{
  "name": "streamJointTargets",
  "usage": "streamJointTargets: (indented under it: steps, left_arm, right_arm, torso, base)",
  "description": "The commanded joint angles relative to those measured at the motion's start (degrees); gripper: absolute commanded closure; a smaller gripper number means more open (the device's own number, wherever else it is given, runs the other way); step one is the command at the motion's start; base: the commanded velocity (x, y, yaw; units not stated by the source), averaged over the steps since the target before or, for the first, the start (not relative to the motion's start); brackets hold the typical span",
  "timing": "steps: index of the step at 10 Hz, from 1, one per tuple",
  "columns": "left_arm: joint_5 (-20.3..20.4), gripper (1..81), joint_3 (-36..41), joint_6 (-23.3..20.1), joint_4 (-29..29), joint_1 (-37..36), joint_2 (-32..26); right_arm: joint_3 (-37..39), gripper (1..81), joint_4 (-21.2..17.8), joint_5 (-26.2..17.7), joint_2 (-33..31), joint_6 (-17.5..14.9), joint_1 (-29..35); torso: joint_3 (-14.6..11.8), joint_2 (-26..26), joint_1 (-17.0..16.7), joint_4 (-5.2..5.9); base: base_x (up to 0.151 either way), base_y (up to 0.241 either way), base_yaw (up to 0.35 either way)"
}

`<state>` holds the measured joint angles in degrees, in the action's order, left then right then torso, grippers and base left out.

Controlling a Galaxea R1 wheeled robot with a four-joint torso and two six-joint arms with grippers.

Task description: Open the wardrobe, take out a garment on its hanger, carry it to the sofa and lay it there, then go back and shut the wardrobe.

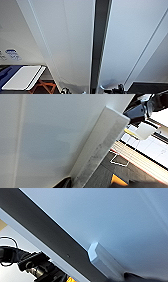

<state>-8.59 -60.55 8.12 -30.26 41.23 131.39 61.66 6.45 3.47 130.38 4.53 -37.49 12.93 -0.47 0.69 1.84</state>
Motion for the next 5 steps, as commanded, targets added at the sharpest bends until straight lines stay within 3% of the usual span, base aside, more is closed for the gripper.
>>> streamJointTargets:
  steps: [1,5]
  left_arm:
    - [4.8,1.0,12.1,-0.7,-0.2,-3.6,-0.4]
    - [4.8,1.0,14.7,-0.7,-1.0,-2.5,-2.7]
  right_arm:
    - [-7.0,1.0,1.5,-2.7,-0.3,0.6,4.5]
    - [-8.8,1.0,2.2,-2.7,-2.2,0.6,3.1]
  torso:
    - [0.0,0.0,0.0,0.00]
    - [0.0,0.0,0.0,0.00]
  base:
    - [0.000,0.000,0.000]
    - [0.000,0.000,0.000]
